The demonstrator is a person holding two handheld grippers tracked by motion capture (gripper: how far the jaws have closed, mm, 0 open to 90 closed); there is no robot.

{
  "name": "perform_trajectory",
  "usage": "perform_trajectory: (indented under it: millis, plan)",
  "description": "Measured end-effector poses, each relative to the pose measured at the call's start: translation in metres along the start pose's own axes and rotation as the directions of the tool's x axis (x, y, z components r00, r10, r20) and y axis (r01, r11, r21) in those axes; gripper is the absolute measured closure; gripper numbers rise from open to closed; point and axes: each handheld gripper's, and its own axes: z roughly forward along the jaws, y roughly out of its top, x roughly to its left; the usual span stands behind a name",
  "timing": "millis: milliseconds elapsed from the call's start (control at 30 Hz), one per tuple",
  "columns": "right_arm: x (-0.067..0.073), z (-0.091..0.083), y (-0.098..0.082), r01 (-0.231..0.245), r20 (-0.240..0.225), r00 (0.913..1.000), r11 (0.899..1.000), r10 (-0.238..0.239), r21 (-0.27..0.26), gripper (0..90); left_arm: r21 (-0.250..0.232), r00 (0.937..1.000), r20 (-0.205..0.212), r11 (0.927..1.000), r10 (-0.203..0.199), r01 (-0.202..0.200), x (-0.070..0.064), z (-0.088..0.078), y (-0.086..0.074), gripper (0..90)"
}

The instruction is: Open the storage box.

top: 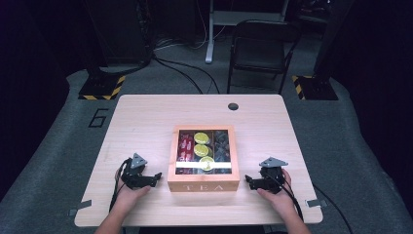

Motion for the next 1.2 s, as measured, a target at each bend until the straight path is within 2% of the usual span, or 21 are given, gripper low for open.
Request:
perform_trajectory:
  millis: [33, 267, 433, 667, 733, 800, 900, 933, 1000, 1067, 1100, 1133, 1200]
  plan:
    - [0.000, 0.000, 0.000, 0.006, 0.003, 1.0000, 1.000, -0.006, 0.000, 8.3, 0.008, 0.9999, 0.011, 0.9999, 0.012, -0.012, 0.000, -0.001, 0.000, 13.6]
    - [0.000, 0.001, 0.000, 0.003, 0.005, 1.0000, 1.000, -0.003, 0.001, 8.1, -0.001, 0.9999, 0.013, 1.0000, 0.007, -0.007, 0.000, 0.000, 0.000, 13.7]
    - [0.000, 0.001, 0.000, 0.007, 0.006, 1.0000, 1.000, -0.007, 0.000, 8.1, 0.001, 0.9996, 0.017, 0.9998, 0.021, -0.021, 0.000, 0.000, 0.001, 13.6]
    - [0.001, 0.001, 0.000, 0.003, -0.003, 1.0000, 1.000, -0.003, 0.007, 5.4, -0.001, 0.9996, 0.023, 0.9998, 0.019, -0.019, -0.001, 0.000, 0.000, 13.7]
    - [0.001, 0.002, 0.001, 0.014, -0.002, 0.9999, 1.000, -0.014, 0.015, 3.2, -0.004, 0.9996, 0.023, 0.9999, 0.016, -0.016, -0.001, 0.000, 0.000, 14.0]
    - [0.003, 0.003, 0.002, 0.005, -0.006, 1.0000, 1.000, -0.005, 0.022, 0.1, 0.001, 0.9994, 0.025, 0.9997, 0.023, -0.023, -0.002, -0.001, 0.000, 14.8]
    - [0.004, 0.006, 0.004, 0.025, -0.010, 0.9996, 1.000, -0.025, 0.018, 0.0, -0.007, 0.9996, 0.022, 0.9999, 0.015, -0.015, -0.004, -0.002, -0.002, 15.6]
    - [0.005, 0.005, 0.004, 0.010, -0.012, 0.9999, 0.999, -0.010, 0.034, 0.0, -0.004, 0.9996, 0.026, 0.9999, 0.013, -0.013, -0.004, -0.003, -0.002, 16.1]
    - [0.004, 0.006, 0.005, 0.024, -0.012, 0.9996, 0.999, -0.024, 0.033, 0.2, -0.005, 0.9997, 0.022, 0.9999, 0.010, -0.010, -0.005, -0.004, -0.002, 17.5]
    - [0.006, 0.005, 0.007, 0.003, -0.014, 0.9999, 0.999, -0.003, 0.043, 5.4, -0.004, 0.9997, 0.024, 1.0000, 0.008, -0.008, -0.004, -0.005, -0.003, 18.7]
    - [0.005, 0.004, 0.008, 0.029, -0.023, 0.9994, 0.998, -0.028, 0.048, 11.2, 0.004, 0.9997, 0.022, 1.0000, 0.009, -0.009, -0.004, -0.006, -0.003, 19.3]
    - [0.005, 0.003, 0.009, 0.024, -0.023, 0.9995, 0.999, -0.023, 0.039, 16.0, 0.012, 0.9998, 0.019, 0.9999, 0.008, -0.009, -0.004, -0.007, -0.002, 20.7]
    - [0.005, 0.003, 0.011, 0.033, -0.029, 0.9991, 0.998, -0.032, 0.051, 18.5, 0.015, 0.9997, 0.013, 0.9997, -0.022, 0.021, -0.006, -0.008, -0.001, 22.7]
